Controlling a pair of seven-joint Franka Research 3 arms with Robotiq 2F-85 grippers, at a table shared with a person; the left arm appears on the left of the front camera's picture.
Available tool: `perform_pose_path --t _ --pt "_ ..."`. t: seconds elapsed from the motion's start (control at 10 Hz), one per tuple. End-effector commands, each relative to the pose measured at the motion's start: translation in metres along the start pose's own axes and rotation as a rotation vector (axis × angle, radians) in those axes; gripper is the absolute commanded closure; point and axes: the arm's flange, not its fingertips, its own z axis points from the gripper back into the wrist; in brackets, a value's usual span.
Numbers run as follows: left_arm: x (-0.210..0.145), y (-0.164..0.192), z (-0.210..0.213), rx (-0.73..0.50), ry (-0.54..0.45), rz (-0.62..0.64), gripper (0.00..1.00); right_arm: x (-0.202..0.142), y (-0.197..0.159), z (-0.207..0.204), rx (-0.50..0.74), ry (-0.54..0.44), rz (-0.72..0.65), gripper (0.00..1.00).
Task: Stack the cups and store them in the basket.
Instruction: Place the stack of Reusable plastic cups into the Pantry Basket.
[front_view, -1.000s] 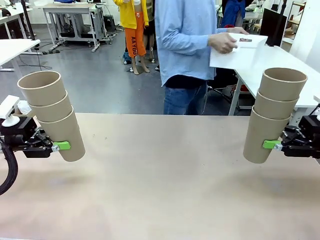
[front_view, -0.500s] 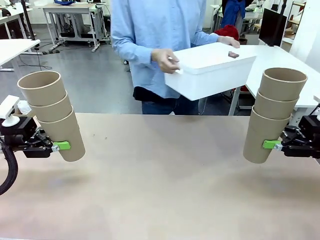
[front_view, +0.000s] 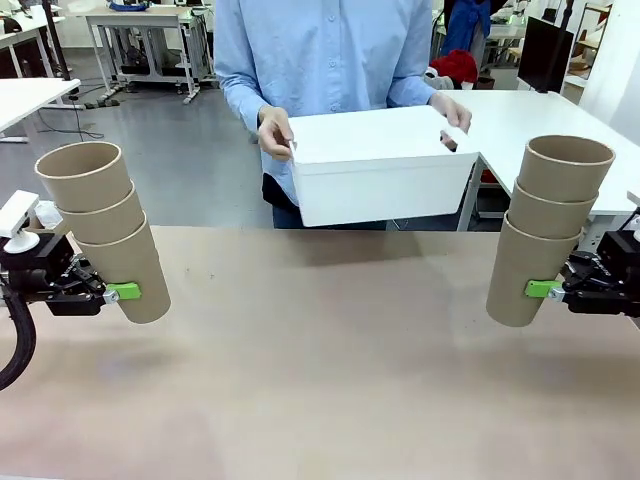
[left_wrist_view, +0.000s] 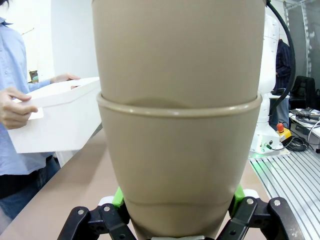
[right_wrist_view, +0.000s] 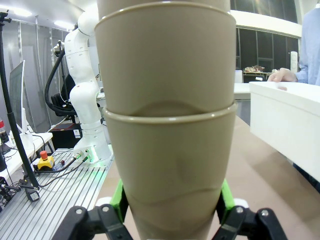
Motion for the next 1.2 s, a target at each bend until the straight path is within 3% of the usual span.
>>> perform_pose_path --t 0.0,1.1 --pt "0.0037 0.0015 -0.0001 0.009 -0.018 -0.012 0.14 0.0038 -0.0006 -0.0027 0.002 0.001 0.01 0.15" --pt "0.0037 0.0015 -0.0001 0.009 -0.018 -0.012 0.14 0.0038 -0.0006 -0.0027 0.002 0.001 0.01 0.15"
